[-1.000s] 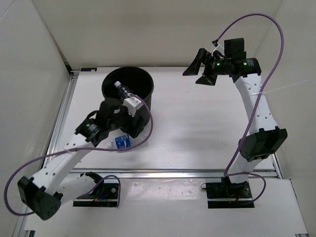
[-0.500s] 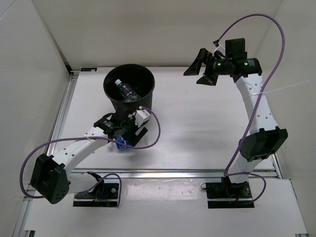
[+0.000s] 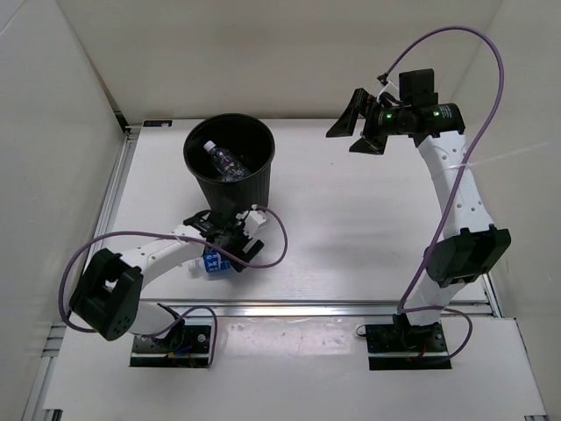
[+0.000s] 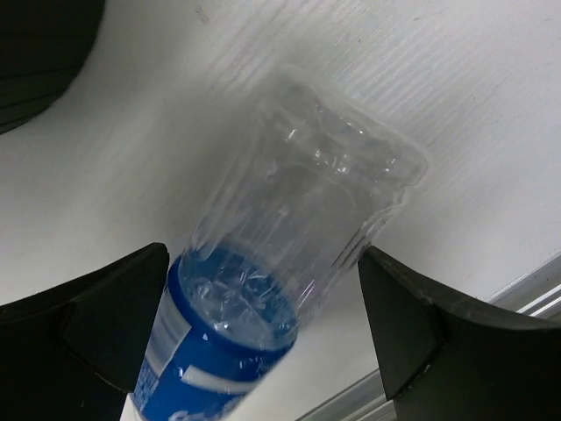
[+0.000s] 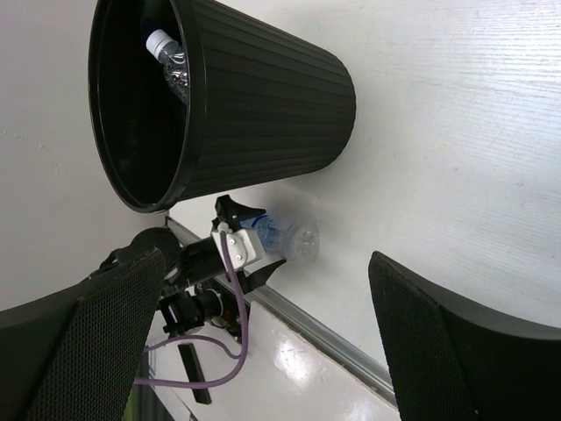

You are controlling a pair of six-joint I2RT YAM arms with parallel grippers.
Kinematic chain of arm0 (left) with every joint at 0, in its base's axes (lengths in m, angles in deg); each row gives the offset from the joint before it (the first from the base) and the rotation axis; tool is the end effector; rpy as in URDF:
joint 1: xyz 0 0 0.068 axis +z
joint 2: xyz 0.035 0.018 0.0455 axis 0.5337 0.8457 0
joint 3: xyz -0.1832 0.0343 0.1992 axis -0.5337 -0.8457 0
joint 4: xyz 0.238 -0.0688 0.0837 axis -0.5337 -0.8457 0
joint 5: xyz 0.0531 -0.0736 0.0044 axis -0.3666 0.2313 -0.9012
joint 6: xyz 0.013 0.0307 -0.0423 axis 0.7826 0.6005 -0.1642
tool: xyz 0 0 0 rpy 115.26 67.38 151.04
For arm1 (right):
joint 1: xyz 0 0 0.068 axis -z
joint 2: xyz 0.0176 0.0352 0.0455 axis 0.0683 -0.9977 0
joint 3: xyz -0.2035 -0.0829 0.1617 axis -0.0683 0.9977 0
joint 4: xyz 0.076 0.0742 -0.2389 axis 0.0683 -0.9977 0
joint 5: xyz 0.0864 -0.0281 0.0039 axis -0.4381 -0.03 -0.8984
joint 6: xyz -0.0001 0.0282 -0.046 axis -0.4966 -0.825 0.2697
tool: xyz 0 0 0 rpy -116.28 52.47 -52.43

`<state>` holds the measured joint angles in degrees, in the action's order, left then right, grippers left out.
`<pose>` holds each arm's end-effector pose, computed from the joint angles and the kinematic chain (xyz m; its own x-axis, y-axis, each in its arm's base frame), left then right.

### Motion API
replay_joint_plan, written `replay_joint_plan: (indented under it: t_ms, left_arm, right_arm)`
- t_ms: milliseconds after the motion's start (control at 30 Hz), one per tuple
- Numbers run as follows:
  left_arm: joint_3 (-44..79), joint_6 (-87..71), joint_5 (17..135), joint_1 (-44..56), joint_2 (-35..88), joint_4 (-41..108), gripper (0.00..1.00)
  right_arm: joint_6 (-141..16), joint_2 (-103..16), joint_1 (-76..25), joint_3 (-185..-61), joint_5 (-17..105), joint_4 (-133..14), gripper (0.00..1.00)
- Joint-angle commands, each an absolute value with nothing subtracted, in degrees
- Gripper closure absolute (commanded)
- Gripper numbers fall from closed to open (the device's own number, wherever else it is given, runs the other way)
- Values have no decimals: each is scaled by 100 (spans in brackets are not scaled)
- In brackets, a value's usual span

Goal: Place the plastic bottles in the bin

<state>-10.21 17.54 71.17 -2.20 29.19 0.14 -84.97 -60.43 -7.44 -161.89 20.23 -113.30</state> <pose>0.2044 -0.1427 0.1864 -0.5806 0.6951 -0.4239 0.7508 0.6585 0.0514 0.3472 0.0890 0.4375 -0.8070 0.2620 -0.5293 -0.2073 0.7136 0.6692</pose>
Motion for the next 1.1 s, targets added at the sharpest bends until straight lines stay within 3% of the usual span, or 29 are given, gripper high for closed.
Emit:
replay_joint_plan:
  t_ms: [0,100,233,267,500,633,833,1067]
  left_arm:
    - [-1152,1443,7425,-229,3003,431,0]
    - [-1153,1389,7820,-229,3082,431,6]
    - [-697,1101,8452,-229,2731,431,37]
    - [-556,995,8827,-229,2600,301,50]
    - [1183,554,10428,-721,2694,-235,52]
    - [2876,896,10563,-835,3222,-1288,54]
    - [4861,1284,9853,-810,3389,-1616,55]
    - [6053,1653,7584,-186,3828,-307,55]
  right_arm:
    - [-8307,-5839,-725,-16358,1986,-11430,0]
    - [-8307,-5839,-725,-16358,1986,-11483,0]
    - [-8307,-5786,-725,-16288,2038,-11483,0]
    - [-8307,-5786,-725,-16235,2038,-11483,0]
    - [-8307,-5733,-725,-16059,2091,-11483,0]
    - [-8307,-5733,-725,-15902,2091,-11483,0]
    - [-8307,-5681,-725,-15778,2091,-11483,0]
    - [-8307,-5576,-725,-15672,2038,-11483,0]
